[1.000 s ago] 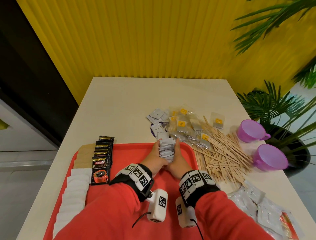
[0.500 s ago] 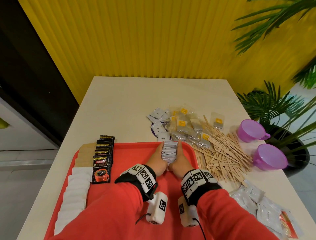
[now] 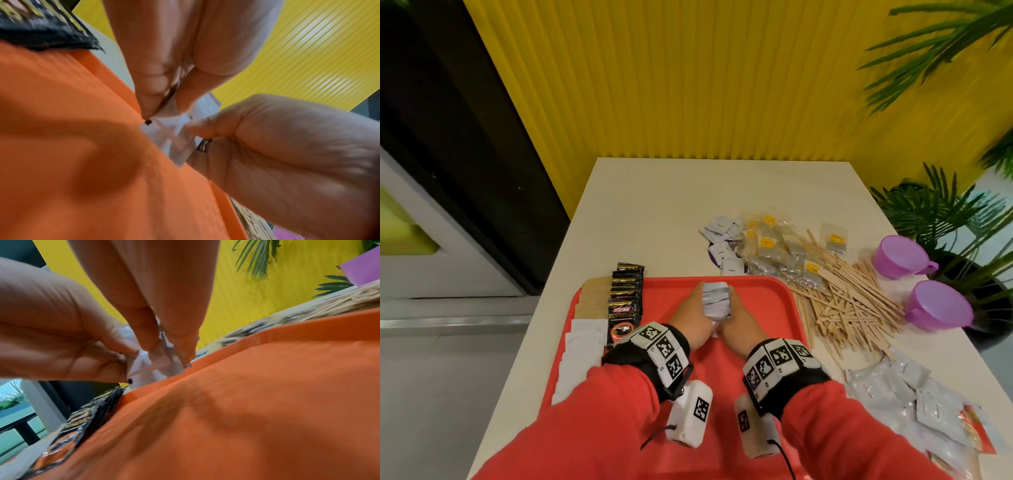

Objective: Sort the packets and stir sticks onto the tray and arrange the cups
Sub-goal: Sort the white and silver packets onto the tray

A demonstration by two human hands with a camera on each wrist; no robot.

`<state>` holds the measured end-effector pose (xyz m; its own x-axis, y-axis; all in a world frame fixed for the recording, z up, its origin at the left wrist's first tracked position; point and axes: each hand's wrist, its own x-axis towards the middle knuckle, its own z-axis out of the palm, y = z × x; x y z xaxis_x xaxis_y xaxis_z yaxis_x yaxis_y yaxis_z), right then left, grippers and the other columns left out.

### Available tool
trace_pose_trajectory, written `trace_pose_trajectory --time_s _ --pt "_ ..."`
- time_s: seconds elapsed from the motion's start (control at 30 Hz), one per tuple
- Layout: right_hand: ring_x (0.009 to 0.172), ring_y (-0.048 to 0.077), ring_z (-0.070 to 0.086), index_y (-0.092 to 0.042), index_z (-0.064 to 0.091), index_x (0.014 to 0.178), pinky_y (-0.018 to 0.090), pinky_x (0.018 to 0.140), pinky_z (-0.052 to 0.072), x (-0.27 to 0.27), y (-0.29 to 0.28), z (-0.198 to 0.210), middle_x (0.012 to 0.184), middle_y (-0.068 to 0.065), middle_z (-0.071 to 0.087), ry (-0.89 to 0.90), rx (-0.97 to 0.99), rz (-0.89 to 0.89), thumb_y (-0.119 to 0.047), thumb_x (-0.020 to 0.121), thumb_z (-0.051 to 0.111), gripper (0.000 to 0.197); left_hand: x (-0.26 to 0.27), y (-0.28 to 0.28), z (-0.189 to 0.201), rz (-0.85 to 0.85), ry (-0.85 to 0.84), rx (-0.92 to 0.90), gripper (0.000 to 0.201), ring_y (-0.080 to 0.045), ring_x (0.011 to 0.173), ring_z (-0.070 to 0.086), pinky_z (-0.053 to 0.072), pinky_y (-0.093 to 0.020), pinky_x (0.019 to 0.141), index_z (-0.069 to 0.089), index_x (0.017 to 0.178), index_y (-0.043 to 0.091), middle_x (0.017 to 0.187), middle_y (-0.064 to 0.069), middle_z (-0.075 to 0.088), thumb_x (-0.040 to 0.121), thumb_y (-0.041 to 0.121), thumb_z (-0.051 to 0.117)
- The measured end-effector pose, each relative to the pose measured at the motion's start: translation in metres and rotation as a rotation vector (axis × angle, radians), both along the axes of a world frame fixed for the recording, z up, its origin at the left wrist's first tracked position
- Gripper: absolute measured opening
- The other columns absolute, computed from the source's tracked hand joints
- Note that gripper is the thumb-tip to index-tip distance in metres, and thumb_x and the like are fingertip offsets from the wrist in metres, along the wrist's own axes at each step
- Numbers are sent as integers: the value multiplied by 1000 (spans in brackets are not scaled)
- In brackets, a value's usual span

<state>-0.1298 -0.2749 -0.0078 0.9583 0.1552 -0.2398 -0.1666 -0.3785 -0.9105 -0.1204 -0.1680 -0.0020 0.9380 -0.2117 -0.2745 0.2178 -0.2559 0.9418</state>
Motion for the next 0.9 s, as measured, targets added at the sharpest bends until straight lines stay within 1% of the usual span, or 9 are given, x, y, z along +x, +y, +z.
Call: trace_pose_trajectory --time_s 0.07,0.17,0.2,0.27,0.33,0.43,0.67,0.77,0.9 --pt "71 -23 50 -2 37 112 1 72 35 -4 18 -3 83 -7 43 10 -17 8 14 88 40 30 -10 16 4 -49 7 106 49 -11 88 47 40 -17 71 43 123 -6 93 4 51 78 11 55" --pt "64 -16 48 28 38 113 2 64 34 -19 48 3 84 28 50 -66 -26 52 26 88 30 27 -28 46 11 -70 -10 347 54 -16 105 51 36 -18 81 35 138 11 124 -4 52 88 1 50" --pt "67 -14 49 28 37 115 5 64 34 -25 57 7 86 29 51 -80 -38 50 26 87 30 29 -32 56 11 -84 -5 332 49 -18 103 53 36 -19 79 38 135 8 125 -11 54 88 4 52" --pt "66 -19 51 6 41 114 6 70 35 -35 76 6 79 2 47 14 5 14 23 87 36 33 -37 74 12 -105 14 315 45 -16 94 51 39 -25 76 43 126 2 118 -21 57 84 12 55" --pt "76 -10 53 -7 42 114 6 71 38 -40 91 2 82 -11 45 60 -1 -14 16 85 46 37 -38 93 13 -103 50 356 48 -19 104 53 38 -23 81 39 130 5 120 -16 55 85 6 55" --pt "94 13 51 -3 41 122 1 66 41 -48 109 3 90 -7 51 114 37 -27 15 81 49 45 -38 117 10 -134 94 390 51 -22 106 51 37 -21 84 36 134 5 124 -16 52 85 -4 49" --pt "102 17 53 -2 42 126 8 73 45 -56 142 -8 118 13 56 186 39 -82 19 74 50 57 -40 150 8 -246 164 492 52 -28 112 53 41 -28 84 37 131 5 120 -17 54 81 -8 45" --pt "107 21 55 -3 45 125 24 88 46 -57 148 -6 122 15 56 172 -3 -105 16 76 50 53 -39 154 8 -245 167 512 54 -28 111 54 46 -31 87 38 130 4 120 -16 54 79 -8 50" --pt "110 23 56 -7 47 124 31 95 47 -55 153 -6 118 9 57 172 -35 -112 15 74 53 55 -37 157 9 -261 119 593 77 -31 117 48 46 -40 98 29 139 12 132 -13 38 72 -5 62"
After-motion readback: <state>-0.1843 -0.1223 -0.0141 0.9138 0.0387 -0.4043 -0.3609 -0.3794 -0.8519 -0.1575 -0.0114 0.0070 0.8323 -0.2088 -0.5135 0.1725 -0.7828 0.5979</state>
